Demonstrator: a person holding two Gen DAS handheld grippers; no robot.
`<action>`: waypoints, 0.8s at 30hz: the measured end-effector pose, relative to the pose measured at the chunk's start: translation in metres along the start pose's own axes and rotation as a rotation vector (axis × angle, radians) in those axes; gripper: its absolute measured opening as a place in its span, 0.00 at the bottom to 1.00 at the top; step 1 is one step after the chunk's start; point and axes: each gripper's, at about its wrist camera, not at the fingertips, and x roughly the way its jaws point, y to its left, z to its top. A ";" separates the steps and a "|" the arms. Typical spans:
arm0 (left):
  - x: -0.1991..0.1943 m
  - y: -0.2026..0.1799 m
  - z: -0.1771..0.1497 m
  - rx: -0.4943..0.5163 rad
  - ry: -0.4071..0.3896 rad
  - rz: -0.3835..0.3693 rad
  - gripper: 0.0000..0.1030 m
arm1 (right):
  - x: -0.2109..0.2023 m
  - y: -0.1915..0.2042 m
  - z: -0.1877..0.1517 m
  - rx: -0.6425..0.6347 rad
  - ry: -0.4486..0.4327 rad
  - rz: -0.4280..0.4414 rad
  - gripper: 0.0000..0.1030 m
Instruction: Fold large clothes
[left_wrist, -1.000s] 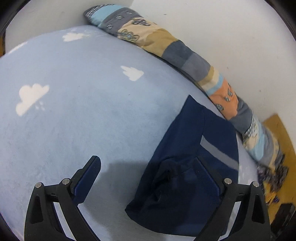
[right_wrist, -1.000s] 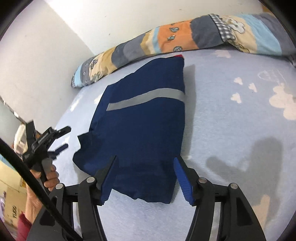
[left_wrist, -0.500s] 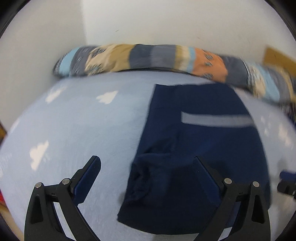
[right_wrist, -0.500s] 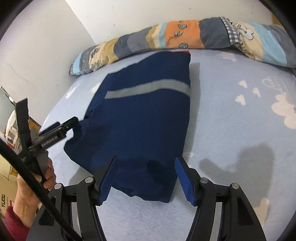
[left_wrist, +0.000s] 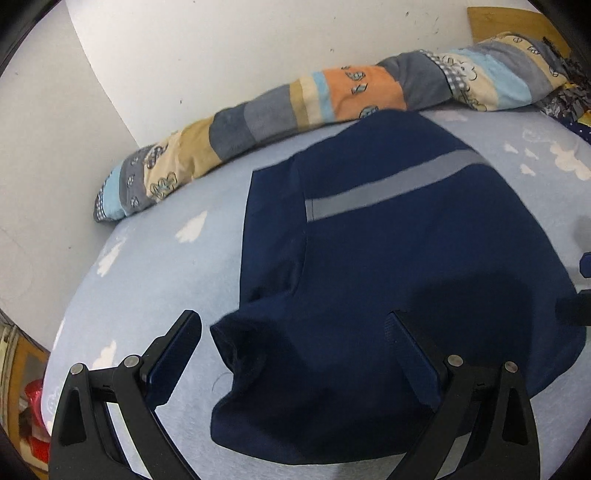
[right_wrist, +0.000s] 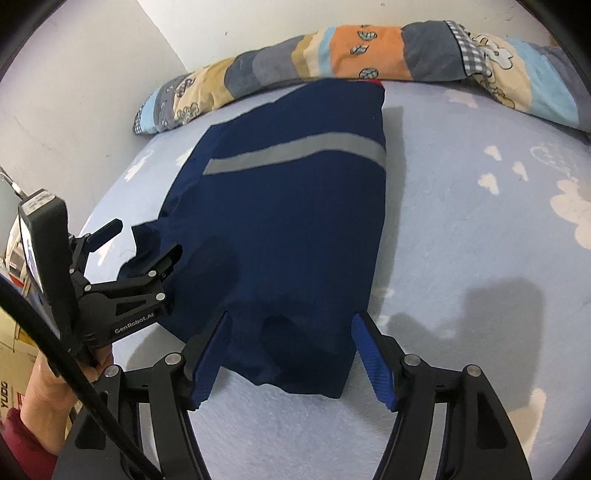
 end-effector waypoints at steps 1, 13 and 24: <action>-0.003 0.000 0.001 0.002 -0.013 0.002 0.97 | -0.001 -0.001 0.000 0.003 -0.006 0.000 0.71; -0.014 -0.006 0.003 0.029 -0.068 0.017 0.97 | 0.006 0.009 -0.002 -0.040 0.014 -0.033 0.71; -0.005 0.001 0.001 -0.016 -0.022 -0.015 0.97 | 0.023 0.008 -0.006 -0.039 0.057 -0.047 0.79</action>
